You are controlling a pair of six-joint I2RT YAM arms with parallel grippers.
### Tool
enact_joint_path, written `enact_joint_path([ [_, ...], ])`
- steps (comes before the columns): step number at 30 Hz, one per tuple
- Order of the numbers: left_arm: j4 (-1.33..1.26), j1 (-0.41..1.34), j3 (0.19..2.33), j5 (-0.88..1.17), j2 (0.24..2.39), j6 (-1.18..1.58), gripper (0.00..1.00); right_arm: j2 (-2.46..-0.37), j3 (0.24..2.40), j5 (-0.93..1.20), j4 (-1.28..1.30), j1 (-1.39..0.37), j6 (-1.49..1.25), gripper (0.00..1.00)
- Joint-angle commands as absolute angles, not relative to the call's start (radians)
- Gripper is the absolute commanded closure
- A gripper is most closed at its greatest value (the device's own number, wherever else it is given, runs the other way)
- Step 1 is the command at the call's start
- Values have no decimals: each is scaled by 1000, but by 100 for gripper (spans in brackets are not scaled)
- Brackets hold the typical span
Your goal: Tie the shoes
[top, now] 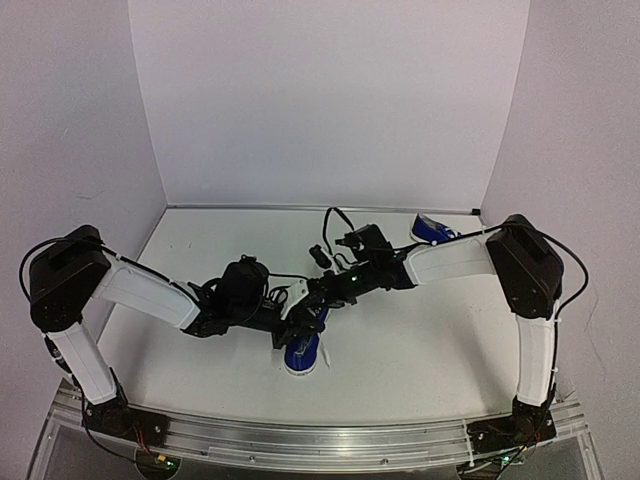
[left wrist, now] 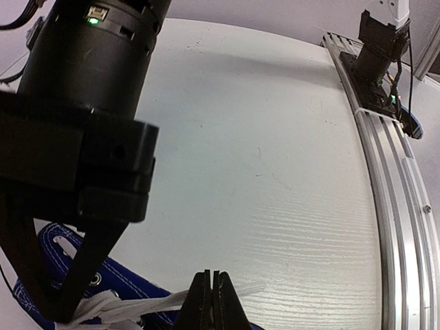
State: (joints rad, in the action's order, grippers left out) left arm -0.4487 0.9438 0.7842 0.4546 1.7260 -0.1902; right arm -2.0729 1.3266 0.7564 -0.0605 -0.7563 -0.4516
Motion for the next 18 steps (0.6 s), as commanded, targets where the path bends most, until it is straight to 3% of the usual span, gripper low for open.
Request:
enact_joint_path([
  [1,-419,975,835,468,1749,-235,100,-2095,1380,750,-75,-758,-433,100],
  [15,-372,1003,871,409,1778,-257,100,-2076,1381,782,-68,-757,-412,100],
  [18,-413,1002,840,396,1752,-224,92,-2052,1357,797,-67,-757,-397,100],
])
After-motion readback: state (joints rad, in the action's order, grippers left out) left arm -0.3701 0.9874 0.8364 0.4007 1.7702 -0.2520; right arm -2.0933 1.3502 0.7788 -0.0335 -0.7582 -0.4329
